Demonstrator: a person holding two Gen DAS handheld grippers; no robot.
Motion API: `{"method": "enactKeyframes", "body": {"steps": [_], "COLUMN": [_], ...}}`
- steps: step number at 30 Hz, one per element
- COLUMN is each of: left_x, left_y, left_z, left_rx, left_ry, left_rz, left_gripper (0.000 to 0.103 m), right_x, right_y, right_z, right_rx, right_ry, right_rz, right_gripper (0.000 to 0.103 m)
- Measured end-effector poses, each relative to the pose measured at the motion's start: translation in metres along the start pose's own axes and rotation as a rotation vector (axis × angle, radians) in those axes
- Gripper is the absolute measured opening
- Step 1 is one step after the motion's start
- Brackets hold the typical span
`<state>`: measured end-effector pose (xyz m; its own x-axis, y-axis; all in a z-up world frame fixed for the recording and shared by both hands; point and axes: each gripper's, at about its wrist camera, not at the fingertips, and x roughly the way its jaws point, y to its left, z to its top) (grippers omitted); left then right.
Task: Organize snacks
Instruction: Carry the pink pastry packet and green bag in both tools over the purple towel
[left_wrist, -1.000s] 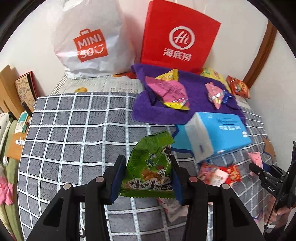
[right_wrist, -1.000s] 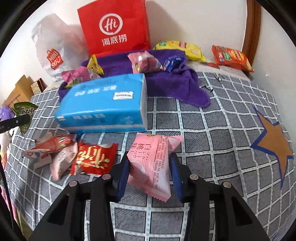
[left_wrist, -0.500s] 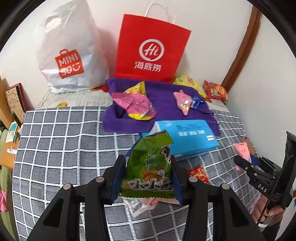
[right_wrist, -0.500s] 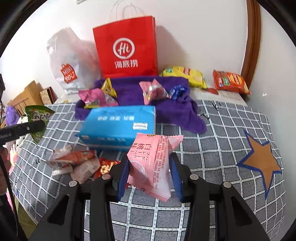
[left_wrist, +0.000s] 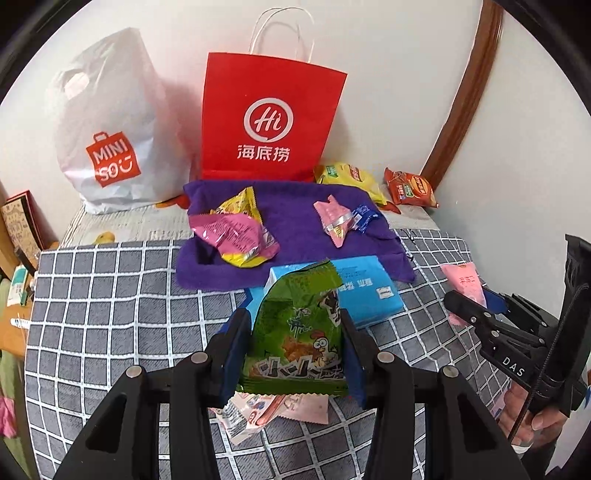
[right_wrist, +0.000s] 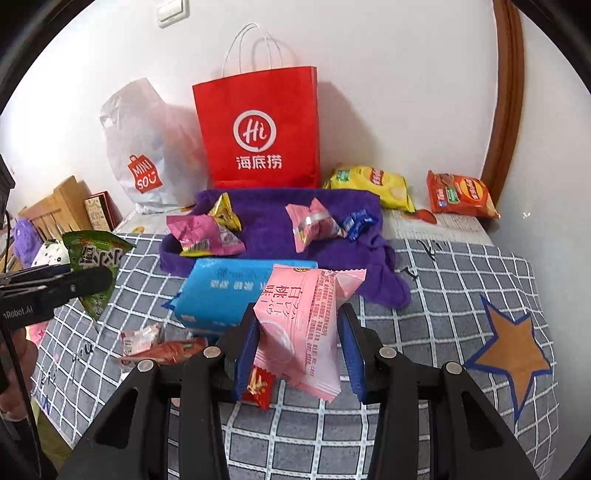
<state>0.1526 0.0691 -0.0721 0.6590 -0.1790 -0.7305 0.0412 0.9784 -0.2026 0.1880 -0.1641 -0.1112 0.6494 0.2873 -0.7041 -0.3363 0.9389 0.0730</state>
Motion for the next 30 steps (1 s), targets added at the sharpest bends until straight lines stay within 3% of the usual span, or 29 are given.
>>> {"method": "enactKeyframes", "body": {"steps": [14,30], "left_x": [0.006,0.035], "left_y": [-0.011,-0.004], "left_z": [0.031,0.070], "left_rx": [0.030,0.037], "left_ry": [-0.024,-0.028], "left_rz": [-0.002,0.000], "left_gripper": [0.044,0.044], "right_x": [0.005,0.041], "right_y": [0.007,0.002], "right_z": [0.038,0.082], "right_rx": [-0.017,-0.009], "right_ry": [-0.037,-0.026], "right_rz": [0.026,0.015], "right_gripper": [0.042,0.042]}}
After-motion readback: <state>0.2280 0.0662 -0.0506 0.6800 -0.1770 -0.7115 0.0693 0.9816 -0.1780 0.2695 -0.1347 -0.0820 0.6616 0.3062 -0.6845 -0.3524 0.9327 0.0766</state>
